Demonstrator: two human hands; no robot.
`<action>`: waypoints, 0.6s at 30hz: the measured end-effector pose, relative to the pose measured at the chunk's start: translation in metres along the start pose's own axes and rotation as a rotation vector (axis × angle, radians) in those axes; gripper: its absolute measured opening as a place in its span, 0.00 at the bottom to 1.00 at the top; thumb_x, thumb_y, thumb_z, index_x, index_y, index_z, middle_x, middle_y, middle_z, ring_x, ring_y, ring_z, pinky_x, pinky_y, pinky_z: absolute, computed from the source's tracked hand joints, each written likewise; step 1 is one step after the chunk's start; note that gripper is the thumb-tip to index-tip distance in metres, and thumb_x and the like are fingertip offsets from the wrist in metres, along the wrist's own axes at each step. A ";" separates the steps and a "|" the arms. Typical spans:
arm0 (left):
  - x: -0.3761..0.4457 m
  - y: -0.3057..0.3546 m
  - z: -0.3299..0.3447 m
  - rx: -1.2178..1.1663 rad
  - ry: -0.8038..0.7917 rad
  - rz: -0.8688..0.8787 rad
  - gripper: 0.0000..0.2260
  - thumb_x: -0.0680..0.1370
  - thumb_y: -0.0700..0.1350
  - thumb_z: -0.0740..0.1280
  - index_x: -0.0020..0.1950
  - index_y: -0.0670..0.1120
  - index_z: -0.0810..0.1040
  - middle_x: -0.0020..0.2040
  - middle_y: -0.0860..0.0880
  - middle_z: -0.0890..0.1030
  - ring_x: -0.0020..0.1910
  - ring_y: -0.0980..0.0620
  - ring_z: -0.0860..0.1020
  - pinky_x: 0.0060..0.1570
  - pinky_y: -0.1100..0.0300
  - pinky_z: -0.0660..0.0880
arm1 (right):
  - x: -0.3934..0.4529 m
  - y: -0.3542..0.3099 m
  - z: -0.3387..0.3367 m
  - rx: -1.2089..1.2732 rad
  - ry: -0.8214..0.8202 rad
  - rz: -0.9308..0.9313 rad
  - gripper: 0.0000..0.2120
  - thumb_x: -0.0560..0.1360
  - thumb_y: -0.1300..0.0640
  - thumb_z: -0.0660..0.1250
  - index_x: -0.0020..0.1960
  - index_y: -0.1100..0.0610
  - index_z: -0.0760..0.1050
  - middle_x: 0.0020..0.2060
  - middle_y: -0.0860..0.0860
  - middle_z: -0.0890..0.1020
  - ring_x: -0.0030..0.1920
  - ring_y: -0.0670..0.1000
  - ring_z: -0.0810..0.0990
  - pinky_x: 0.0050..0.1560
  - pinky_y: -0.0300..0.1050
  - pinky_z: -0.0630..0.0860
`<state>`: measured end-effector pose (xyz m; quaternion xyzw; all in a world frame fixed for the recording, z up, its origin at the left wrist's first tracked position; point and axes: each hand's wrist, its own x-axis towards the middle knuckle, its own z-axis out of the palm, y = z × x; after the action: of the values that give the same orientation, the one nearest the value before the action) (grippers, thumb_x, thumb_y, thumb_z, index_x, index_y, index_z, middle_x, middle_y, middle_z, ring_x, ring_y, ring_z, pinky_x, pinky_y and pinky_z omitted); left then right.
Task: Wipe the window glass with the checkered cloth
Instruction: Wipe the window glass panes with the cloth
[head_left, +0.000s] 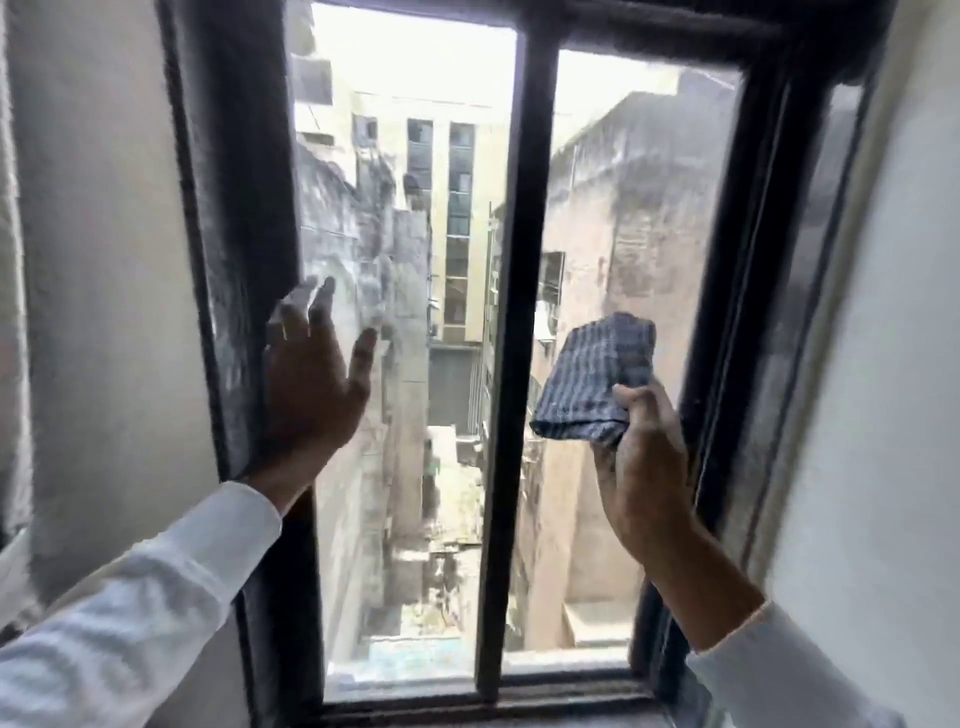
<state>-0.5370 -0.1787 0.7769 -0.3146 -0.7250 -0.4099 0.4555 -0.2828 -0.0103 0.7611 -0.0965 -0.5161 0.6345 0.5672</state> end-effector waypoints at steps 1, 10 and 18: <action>0.012 -0.026 -0.002 0.038 0.020 0.013 0.31 0.87 0.58 0.60 0.85 0.43 0.61 0.85 0.38 0.64 0.84 0.37 0.63 0.81 0.40 0.63 | 0.000 0.015 0.026 -0.148 -0.006 -0.162 0.17 0.83 0.60 0.59 0.68 0.57 0.78 0.47 0.37 0.89 0.45 0.37 0.86 0.44 0.32 0.84; 0.039 -0.097 0.008 0.435 -0.116 0.215 0.27 0.89 0.43 0.52 0.88 0.38 0.56 0.90 0.40 0.54 0.88 0.40 0.59 0.85 0.44 0.59 | 0.065 0.139 0.183 -1.189 -0.504 -0.937 0.37 0.85 0.62 0.64 0.91 0.55 0.56 0.92 0.56 0.56 0.92 0.58 0.51 0.92 0.64 0.54; 0.039 -0.103 0.006 0.706 -0.359 0.288 0.35 0.79 0.36 0.32 0.88 0.35 0.46 0.89 0.34 0.41 0.91 0.42 0.46 0.82 0.47 0.59 | 0.127 0.125 0.206 -1.085 -0.060 -1.169 0.31 0.90 0.66 0.51 0.91 0.49 0.54 0.90 0.43 0.55 0.92 0.52 0.46 0.93 0.58 0.51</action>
<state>-0.6395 -0.2181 0.7797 -0.3038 -0.8374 -0.0071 0.4543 -0.5487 0.0036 0.8171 -0.0556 -0.7349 -0.1031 0.6680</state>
